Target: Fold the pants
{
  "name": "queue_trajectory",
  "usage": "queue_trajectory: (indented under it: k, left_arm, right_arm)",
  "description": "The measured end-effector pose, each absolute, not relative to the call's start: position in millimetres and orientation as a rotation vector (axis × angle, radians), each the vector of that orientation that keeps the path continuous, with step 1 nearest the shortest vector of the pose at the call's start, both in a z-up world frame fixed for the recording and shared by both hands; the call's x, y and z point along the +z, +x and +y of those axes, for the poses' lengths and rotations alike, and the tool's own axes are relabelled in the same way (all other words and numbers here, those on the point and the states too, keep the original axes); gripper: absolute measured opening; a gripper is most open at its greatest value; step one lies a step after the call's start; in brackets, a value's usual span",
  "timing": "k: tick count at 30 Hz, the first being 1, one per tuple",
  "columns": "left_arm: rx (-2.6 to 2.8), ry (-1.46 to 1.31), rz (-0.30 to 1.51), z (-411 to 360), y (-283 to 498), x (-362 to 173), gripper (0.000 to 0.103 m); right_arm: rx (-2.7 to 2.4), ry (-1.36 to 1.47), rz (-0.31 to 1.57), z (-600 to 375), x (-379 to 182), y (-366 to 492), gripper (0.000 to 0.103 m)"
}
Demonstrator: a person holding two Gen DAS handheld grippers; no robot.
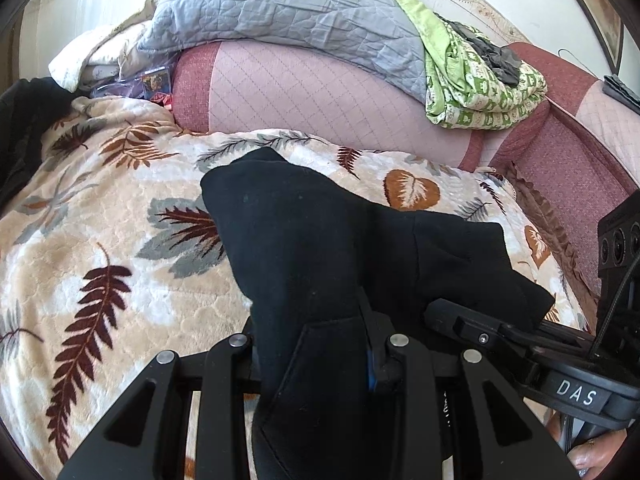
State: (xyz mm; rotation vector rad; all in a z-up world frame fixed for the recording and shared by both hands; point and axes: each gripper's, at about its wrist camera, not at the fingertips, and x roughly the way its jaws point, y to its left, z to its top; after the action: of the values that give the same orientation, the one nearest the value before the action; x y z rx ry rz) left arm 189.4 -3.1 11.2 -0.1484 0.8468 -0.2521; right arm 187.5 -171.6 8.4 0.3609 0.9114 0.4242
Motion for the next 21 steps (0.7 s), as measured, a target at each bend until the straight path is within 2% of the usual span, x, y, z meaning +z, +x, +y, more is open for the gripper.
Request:
queue_trajectory:
  k: [14,19,21]
  left_arm:
    - [-0.26,-0.248,0.939,11,242,-29,0.031]
    - [-0.252,-0.322,0.995,27,253,-46,0.043]
    - [-0.242,-0.381,1.018,38,257,-52,0.049]
  right_arm:
    - [0.369,0.346,0.935,-171,-13,236,0.032]
    - [0.358,0.358,0.97,-173,-32,248,0.032]
    - [0.337,0.372,0.99,-178,-42,253,0.035]
